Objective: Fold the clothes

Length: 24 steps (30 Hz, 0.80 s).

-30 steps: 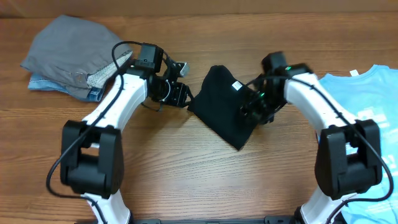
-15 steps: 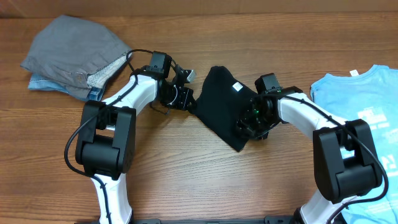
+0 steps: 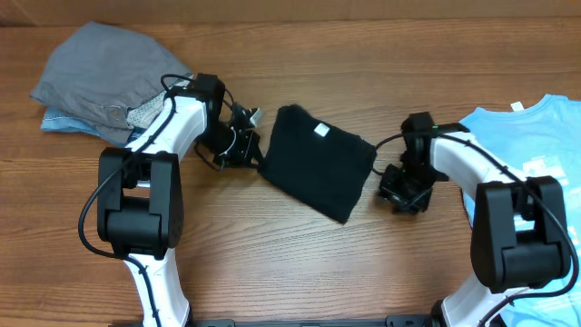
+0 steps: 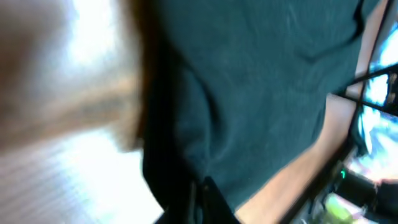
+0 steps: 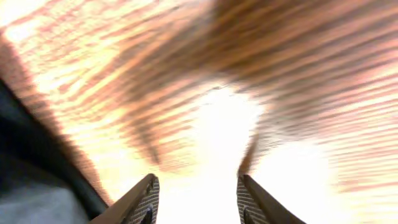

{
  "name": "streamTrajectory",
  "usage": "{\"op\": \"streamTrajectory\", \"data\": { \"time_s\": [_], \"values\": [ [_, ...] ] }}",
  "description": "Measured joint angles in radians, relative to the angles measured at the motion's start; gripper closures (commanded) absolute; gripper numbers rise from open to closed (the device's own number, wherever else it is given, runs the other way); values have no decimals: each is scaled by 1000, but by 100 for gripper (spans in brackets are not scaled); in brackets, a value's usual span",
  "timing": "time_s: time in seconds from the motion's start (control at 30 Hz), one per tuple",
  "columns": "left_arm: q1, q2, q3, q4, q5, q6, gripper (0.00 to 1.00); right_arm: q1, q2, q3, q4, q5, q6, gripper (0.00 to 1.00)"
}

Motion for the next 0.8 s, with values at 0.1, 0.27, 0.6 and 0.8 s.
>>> {"op": "streamTrajectory", "data": {
  "time_s": [0.1, 0.27, 0.6, 0.8],
  "values": [
    [-17, 0, 0, -61, -7, 35, 56, -26, 2, 24, -30, -40, -94, 49],
    [-43, 0, 1, -71, -20, 55, 56, -21, 2, 34, 11, -217, -197, 44],
    [-45, 0, 1, -80, -3, 66, 76, 138, 2, -51, 300, -337, -137, 86],
    [-55, 0, 1, -91, 1, 70, 66, 166, 0, -65, 232, -237, -33, 93]
  ]
}}
